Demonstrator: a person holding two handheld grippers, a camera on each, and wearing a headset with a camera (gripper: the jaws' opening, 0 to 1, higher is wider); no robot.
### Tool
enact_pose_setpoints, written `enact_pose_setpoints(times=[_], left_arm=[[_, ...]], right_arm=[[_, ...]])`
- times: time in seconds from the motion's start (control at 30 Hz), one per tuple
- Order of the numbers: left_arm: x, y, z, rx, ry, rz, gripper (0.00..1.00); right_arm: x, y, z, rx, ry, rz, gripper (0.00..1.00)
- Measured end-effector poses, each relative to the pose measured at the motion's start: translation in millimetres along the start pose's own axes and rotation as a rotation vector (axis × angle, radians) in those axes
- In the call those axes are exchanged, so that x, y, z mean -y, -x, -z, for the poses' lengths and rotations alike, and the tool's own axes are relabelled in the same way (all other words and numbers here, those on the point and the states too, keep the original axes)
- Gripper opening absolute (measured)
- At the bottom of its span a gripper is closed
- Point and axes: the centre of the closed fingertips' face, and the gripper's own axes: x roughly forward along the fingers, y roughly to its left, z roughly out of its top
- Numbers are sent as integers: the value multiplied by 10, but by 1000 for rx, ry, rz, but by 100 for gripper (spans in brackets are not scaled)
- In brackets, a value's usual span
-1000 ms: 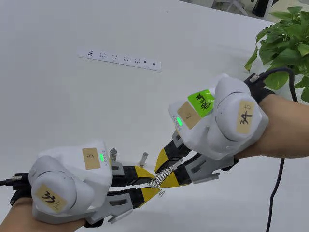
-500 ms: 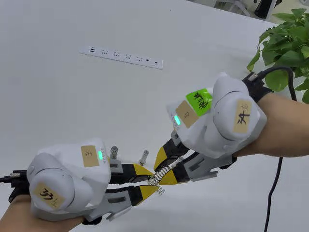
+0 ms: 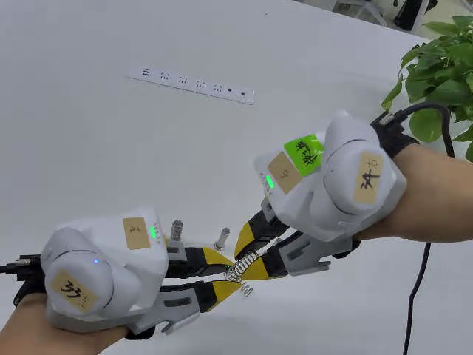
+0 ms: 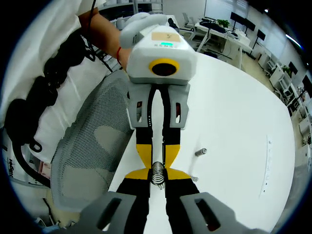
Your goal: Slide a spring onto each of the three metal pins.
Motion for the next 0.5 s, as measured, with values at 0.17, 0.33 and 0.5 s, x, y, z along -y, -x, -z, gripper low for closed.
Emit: enact_pose_setpoints(times=[0.17,0.33,0.5], left_arm=[[-23,40,2,6,9,-8,13],[-107,121,33,7,22,-37,20],[-188,220,60,6,32,-69,23]], right_arm=[[4,-2,-6,-1,-3,3,12],[26,20,-19,7,-14,16,12],[82,66,6,12,-38,39,12]])
